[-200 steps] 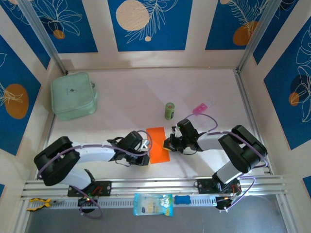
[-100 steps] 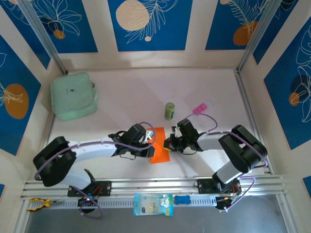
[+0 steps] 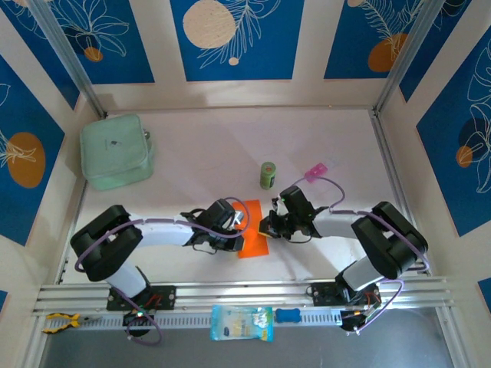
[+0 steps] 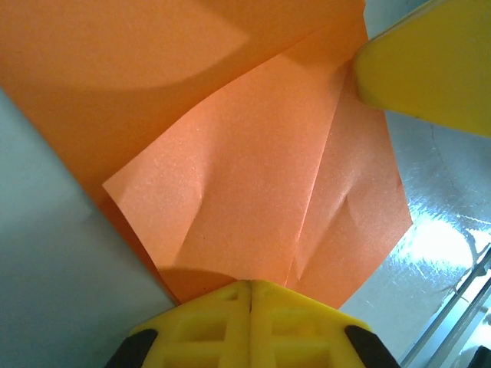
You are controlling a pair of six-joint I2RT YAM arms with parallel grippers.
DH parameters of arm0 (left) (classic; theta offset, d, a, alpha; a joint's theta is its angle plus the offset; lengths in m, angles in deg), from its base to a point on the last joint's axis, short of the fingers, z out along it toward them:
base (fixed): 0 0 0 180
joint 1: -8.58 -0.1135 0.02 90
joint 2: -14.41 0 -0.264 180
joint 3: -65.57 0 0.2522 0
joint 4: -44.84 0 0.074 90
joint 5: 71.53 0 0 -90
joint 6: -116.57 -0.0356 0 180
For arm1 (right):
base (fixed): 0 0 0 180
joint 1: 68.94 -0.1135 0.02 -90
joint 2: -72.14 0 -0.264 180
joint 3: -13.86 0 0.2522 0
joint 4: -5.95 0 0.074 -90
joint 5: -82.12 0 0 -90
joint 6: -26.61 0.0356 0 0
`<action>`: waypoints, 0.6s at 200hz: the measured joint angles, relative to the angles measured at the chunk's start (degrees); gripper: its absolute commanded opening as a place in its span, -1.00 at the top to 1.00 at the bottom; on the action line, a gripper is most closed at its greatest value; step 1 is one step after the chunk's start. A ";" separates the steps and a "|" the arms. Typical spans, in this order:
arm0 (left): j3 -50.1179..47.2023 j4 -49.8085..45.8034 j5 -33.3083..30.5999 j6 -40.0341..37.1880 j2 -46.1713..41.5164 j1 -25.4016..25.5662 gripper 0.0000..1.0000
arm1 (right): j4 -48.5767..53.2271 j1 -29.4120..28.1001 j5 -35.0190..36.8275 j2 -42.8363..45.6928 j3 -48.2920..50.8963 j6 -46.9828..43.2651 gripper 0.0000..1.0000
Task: Fold a paper plane with a square sheet of paper (pick it up from the middle)
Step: Fold the triangle a second time at the center of the table.
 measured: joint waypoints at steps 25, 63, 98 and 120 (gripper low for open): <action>0.00 0.04 0.00 0.00 0.11 0.00 0.95 | 0.11 -2.34 0.20 0.61 -1.40 0.07 1.00; 0.00 0.24 0.02 0.00 0.13 0.00 0.95 | -1.42 -6.23 0.22 -2.91 -1.42 0.92 1.00; -0.04 0.68 0.00 0.00 0.22 0.00 0.96 | -3.37 -5.22 -1.11 -5.86 -1.38 1.14 1.00; -0.17 1.11 -0.04 0.00 0.24 0.00 0.97 | -3.58 -3.65 -1.36 -5.97 -1.38 1.07 1.00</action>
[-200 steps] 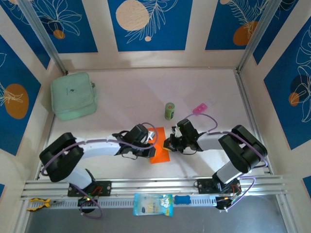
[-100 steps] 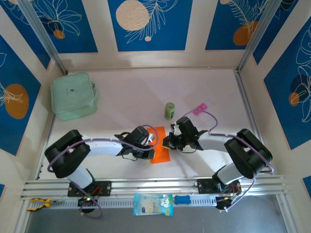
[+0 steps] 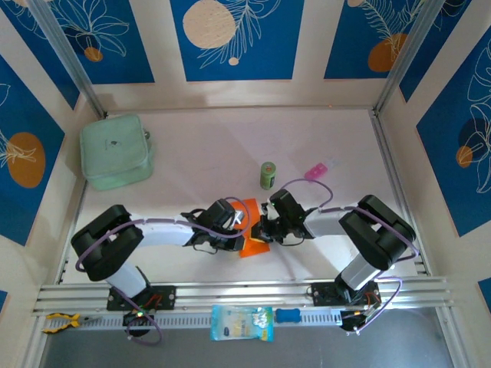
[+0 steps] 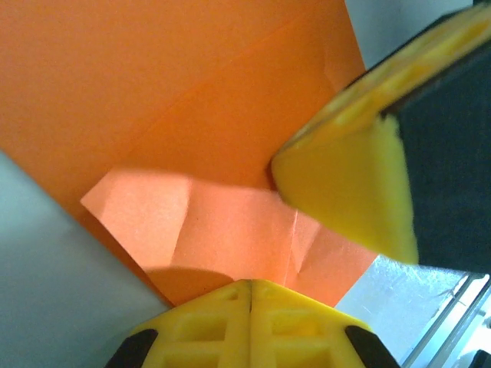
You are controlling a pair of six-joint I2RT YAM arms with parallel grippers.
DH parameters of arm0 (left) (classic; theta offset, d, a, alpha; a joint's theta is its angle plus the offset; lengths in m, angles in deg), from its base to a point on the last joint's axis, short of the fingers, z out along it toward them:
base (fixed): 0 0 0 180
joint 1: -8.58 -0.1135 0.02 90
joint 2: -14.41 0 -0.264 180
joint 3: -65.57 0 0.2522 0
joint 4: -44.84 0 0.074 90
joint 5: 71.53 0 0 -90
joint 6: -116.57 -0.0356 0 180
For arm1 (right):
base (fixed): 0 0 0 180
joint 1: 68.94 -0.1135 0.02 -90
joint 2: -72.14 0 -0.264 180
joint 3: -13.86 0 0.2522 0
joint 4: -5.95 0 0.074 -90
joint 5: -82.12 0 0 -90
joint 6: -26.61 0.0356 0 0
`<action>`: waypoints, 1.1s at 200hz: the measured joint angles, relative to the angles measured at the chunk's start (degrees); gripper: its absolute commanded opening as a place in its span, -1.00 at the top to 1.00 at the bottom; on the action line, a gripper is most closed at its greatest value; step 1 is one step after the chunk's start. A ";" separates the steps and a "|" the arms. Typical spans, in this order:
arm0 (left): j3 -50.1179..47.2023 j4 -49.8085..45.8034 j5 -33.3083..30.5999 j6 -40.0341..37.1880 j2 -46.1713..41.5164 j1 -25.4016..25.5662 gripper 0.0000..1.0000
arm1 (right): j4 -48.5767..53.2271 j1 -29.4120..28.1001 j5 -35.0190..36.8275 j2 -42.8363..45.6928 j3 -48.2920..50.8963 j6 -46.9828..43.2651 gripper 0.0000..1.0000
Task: Fold a paper plane with a square sheet of paper (pick it up from the middle)
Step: Fold the triangle a second time at the center of the table.
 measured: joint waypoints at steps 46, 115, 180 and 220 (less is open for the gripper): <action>-0.02 0.20 0.00 0.00 0.02 0.00 0.98 | 0.22 5.33 -0.48 0.00 0.00 -1.42 1.00; -0.09 0.35 -0.07 0.00 0.02 0.00 0.98 | 2.67 9.97 -0.90 0.50 -0.50 -2.80 1.00; -0.42 0.35 -0.52 -0.04 -0.50 0.00 0.95 | 6.75 9.75 2.91 7.89 -0.42 -2.95 1.00; -0.85 -1.81 -2.01 -0.02 -2.58 0.00 0.80 | 7.54 6.10 3.32 8.76 -0.31 -2.89 1.00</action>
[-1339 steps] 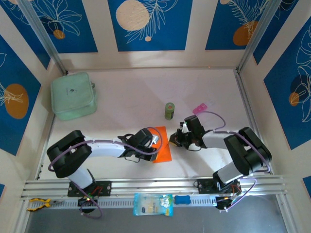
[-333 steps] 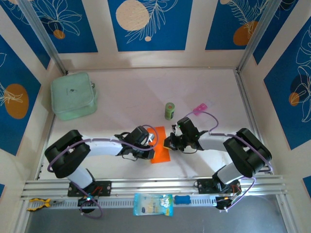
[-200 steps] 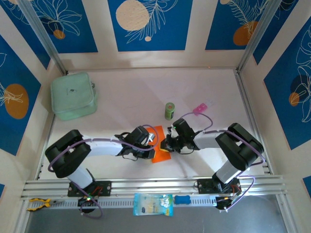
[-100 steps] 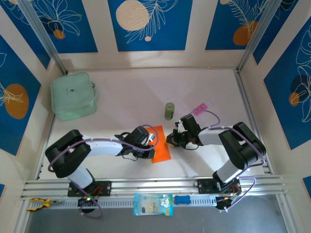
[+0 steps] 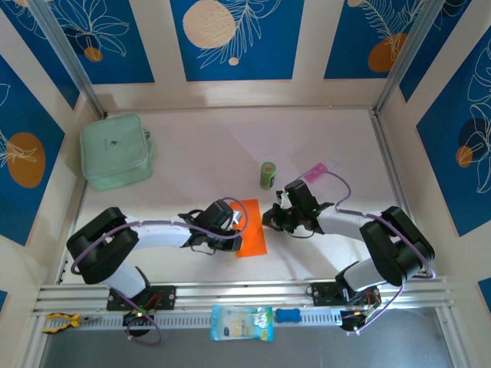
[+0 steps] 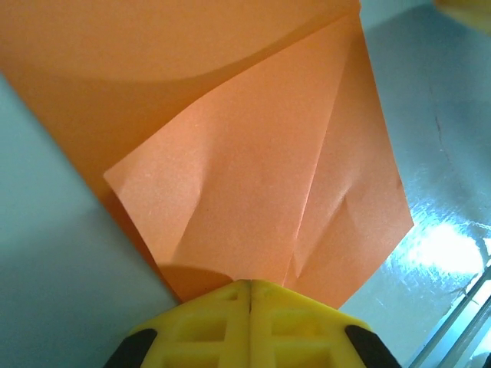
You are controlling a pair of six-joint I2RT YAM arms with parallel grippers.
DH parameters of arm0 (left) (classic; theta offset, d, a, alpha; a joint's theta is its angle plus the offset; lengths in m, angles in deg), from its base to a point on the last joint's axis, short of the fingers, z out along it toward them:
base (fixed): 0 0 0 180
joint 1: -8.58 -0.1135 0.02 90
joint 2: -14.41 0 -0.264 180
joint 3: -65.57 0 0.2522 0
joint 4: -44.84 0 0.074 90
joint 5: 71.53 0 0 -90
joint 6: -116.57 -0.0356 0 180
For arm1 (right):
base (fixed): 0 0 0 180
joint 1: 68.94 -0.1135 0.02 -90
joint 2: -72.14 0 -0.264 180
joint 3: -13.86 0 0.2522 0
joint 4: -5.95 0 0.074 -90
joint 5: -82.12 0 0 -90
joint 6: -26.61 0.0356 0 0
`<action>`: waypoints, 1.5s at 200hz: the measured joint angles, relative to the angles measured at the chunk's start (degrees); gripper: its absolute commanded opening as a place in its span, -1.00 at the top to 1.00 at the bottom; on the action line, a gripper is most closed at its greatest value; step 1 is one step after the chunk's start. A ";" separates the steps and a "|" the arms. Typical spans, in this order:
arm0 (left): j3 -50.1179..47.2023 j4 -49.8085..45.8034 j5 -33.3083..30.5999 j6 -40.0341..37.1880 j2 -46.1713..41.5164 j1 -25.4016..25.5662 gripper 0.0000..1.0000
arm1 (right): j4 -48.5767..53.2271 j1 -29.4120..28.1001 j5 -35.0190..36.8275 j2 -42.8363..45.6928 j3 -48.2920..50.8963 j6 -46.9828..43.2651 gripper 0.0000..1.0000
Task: Fold a paper plane with a square sheet of paper (pick it up from the middle)
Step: Fold the triangle a second time at the center of the table, then turn over the paper at the center of the table.
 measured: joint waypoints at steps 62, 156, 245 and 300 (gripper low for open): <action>4.72 -5.03 -3.58 -2.23 -2.71 -0.15 0.70 | 3.89 -4.90 3.21 6.34 3.65 3.17 0.83; 9.66 -9.09 -7.10 -5.86 3.58 -1.05 0.77 | 9.77 -8.63 4.74 10.97 4.79 6.84 0.52; 7.76 -6.45 -6.54 -6.21 5.07 -1.66 0.81 | 11.58 -10.54 5.18 10.93 4.79 8.46 0.41; 7.74 -6.38 -6.51 -6.27 5.07 -1.75 0.82 | 11.80 -11.04 5.57 10.93 4.79 9.05 0.39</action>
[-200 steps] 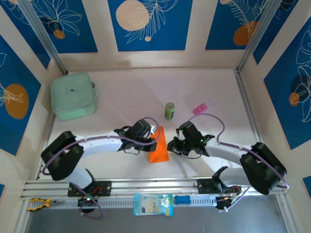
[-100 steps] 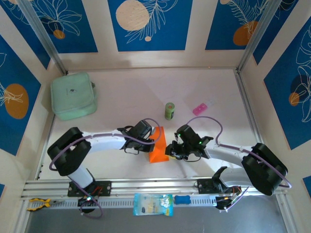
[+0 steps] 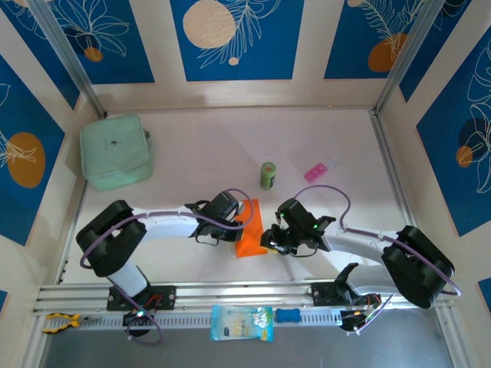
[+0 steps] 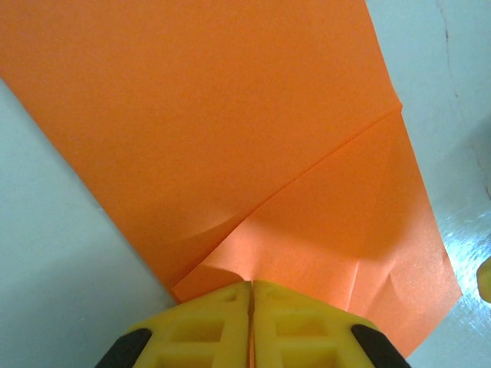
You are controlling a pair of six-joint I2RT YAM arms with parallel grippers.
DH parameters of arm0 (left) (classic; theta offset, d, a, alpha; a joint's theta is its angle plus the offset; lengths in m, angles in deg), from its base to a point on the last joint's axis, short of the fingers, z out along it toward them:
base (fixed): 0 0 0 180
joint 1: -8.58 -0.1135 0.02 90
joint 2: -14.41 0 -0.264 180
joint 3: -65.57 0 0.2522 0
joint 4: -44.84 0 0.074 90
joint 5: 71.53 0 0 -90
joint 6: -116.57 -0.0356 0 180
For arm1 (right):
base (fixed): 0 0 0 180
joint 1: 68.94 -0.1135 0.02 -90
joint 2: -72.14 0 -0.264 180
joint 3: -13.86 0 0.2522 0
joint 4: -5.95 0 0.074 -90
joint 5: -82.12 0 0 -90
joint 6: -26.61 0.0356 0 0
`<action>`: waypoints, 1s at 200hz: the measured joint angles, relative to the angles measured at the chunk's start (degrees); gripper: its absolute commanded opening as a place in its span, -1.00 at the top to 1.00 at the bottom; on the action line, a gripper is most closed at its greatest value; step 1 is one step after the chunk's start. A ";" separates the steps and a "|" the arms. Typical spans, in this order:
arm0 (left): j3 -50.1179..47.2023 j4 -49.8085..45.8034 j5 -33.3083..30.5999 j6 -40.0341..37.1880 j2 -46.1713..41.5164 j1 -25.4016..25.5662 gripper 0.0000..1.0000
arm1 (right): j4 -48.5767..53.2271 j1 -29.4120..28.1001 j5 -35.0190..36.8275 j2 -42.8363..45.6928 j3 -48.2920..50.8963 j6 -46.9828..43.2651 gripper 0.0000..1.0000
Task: Fold a paper plane with a square sheet of paper (pick it up from the middle)
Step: Turn over the paper at the center of the table.
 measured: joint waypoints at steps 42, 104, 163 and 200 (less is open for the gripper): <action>0.00 0.02 0.17 0.00 -0.02 0.00 0.83 | -0.07 -0.57 0.57 -0.92 -0.20 0.59 0.37; 0.00 -0.02 0.17 -0.02 -0.02 -0.02 0.83 | -1.07 -1.40 1.27 -5.11 -1.75 1.46 0.32; 0.09 -0.09 0.15 -0.28 -0.02 -0.02 0.84 | -7.19 -1.09 0.83 -7.58 -2.38 1.66 0.25; 0.24 -0.46 0.15 -1.05 -0.02 -0.02 0.85 | -9.81 0.70 -0.11 -10.62 -3.89 1.38 0.23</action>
